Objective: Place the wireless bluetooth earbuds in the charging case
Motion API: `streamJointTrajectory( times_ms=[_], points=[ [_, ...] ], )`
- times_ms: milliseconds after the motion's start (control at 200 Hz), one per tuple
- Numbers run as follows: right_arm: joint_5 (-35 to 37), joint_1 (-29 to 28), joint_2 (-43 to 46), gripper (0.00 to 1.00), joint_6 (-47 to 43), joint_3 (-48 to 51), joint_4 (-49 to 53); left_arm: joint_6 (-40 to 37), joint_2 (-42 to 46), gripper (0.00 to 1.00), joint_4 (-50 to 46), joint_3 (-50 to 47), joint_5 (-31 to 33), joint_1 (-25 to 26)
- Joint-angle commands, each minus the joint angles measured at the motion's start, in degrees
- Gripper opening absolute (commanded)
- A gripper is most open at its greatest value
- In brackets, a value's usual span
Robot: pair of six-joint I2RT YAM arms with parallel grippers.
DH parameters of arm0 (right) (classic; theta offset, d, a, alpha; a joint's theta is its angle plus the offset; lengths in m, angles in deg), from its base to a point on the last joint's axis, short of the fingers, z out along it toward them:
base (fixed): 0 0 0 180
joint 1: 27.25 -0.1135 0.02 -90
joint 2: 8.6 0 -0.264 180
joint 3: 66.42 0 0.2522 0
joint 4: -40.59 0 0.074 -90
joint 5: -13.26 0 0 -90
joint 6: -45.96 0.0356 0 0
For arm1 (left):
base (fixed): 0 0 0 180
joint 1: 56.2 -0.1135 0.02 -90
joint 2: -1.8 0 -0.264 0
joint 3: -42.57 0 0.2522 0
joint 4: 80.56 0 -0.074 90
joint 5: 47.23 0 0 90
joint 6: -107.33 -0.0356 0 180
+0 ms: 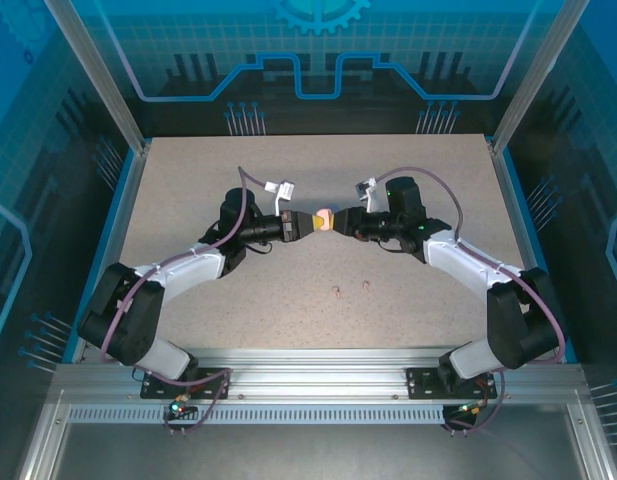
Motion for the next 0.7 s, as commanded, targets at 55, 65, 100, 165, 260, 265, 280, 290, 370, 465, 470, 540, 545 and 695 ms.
streamJointTrajectory(
  times_ms=[55, 65, 100, 165, 260, 265, 280, 290, 370, 465, 470, 540, 545, 695],
  points=[
    [-1.3, -1.2, -1.3, 0.31, 0.0, -2.0, -1.3, 0.5, -0.1, 0.0, 2.9, -0.4, -0.6, 0.4],
    [-1.2, -1.2, -1.4, 0.3, 0.0, -2.1, -1.3, 0.5, -0.2, 0.0, 3.0, -0.5, -0.6, 0.4],
    [-1.2, -1.2, -1.6, 0.27, 0.2, -1.9, -1.4, 0.8, -0.2, 0.0, 3.3, -0.5, -0.5, 0.4],
    [-1.1, -1.3, -1.9, 0.23, 0.3, -1.9, -1.7, 1.1, -0.2, 0.0, 3.7, -0.4, -0.5, 0.5],
    [-1.0, -1.3, -2.1, 0.18, 0.4, -2.1, -1.8, 1.3, -0.2, 0.0, 3.8, -0.2, -0.5, 0.5],
    [-0.9, -1.3, -2.1, 0.18, 0.4, -2.1, -1.8, 1.3, -0.2, 0.0, 3.8, -0.2, -0.5, 0.5],
    [-0.9, -1.3, -2.2, 0.18, 0.4, -2.2, -1.8, 1.4, -0.2, 0.0, 3.9, -0.2, -0.5, 0.5],
    [-0.9, -1.3, -2.2, 0.18, 0.4, -2.2, -1.8, 1.4, -0.2, 0.0, 3.9, -0.2, -0.5, 0.5],
    [-0.8, -1.3, -2.4, 0.15, 0.4, -2.4, -1.8, 1.4, -0.2, 0.0, 3.9, -0.3, -0.6, 0.5],
    [-0.7, -1.3, -2.6, 0.09, 0.5, -3.0, -1.8, 1.5, -0.2, 0.0, 3.8, -0.4, -0.5, 0.6],
    [-0.7, -1.3, -2.6, 0.09, 0.5, -3.0, -1.7, 1.5, -0.2, 0.0, 3.8, -0.4, -0.5, 0.6],
    [-0.6, -1.3, -2.7, 0.03, 0.3, -3.5, -1.4, 1.6, -0.3, 0.0, 3.7, -0.5, -0.1, 0.7],
    [-0.6, -1.3, -2.7, 0.02, 0.3, -3.5, -1.4, 1.6, -0.3, 0.0, 3.7, -0.6, 0.0, 0.7],
    [0.5, -1.3, -3.1, 0.0, -0.8, -5.5, 1.5, 1.7, 0.0, 0.42, 1.2, -0.6, 3.3, 0.7]
  ],
)
